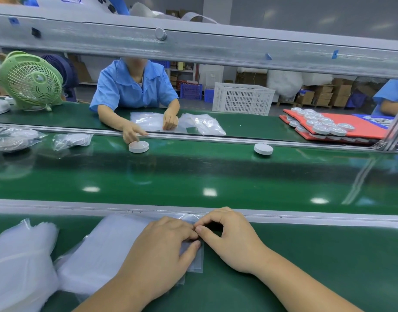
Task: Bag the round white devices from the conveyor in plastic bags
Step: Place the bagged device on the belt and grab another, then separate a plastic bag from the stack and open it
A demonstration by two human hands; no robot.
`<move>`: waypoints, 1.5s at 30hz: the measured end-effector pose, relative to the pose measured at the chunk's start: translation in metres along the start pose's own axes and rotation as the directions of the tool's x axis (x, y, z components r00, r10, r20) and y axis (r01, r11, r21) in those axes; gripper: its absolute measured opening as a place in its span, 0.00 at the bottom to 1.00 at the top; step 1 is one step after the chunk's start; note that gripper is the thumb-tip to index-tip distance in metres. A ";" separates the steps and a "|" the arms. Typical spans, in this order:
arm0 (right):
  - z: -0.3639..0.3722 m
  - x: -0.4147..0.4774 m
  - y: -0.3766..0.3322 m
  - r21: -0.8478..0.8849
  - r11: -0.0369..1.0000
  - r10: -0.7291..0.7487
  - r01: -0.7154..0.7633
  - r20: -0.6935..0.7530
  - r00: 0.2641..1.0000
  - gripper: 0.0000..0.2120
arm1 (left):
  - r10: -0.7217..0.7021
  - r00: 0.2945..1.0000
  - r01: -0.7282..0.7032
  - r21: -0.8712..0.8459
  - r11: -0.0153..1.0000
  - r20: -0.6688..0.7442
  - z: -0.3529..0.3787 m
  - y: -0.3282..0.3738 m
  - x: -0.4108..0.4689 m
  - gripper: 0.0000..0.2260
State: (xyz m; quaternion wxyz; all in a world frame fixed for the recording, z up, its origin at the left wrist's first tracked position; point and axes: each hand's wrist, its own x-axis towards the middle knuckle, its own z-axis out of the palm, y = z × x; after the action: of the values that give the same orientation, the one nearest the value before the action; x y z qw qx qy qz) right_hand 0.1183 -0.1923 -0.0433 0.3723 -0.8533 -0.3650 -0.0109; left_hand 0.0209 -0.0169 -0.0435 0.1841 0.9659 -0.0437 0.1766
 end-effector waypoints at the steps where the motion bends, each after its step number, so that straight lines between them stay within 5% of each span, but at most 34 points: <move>1: 0.000 0.000 0.000 0.001 1.000 0.001 -0.001 -0.002 1.000 0.06 | 0.000 1.000 0.000 0.001 1.000 0.003 0.000 0.000 0.000 0.17; 20: -0.001 -0.001 0.001 0.008 1.000 0.004 -0.004 0.009 1.000 0.07 | 0.020 0.999 -0.021 0.026 0.999 0.034 -0.005 0.003 0.001 0.15; 26: -0.001 -0.001 0.001 0.002 1.000 0.016 -0.016 0.008 1.000 0.05 | 0.147 0.981 -0.179 0.289 0.941 0.128 -0.013 0.012 0.001 0.15; 33: -0.001 -0.005 -0.002 -0.060 0.997 -0.040 0.043 0.051 0.998 0.06 | -0.086 0.996 0.082 0.234 0.969 0.006 -0.056 -0.021 0.017 0.14; 38: 0.001 -0.009 -0.011 -0.175 0.966 -0.164 0.188 0.141 0.976 0.13 | -0.398 0.868 0.309 0.303 0.901 0.299 -0.056 -0.053 0.002 0.43; 45: 0.000 -0.016 -0.024 -0.212 0.935 -0.235 0.285 0.231 0.944 0.14 | -0.392 0.874 0.332 0.235 0.914 0.289 -0.039 -0.051 -0.004 0.42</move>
State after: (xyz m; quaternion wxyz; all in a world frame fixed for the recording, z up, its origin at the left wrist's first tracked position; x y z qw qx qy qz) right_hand 0.0914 -0.1914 -0.0332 0.2214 -0.8329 -0.5069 -0.0181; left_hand 0.0123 0.0452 -0.0285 0.1169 0.9851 0.1242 -0.0219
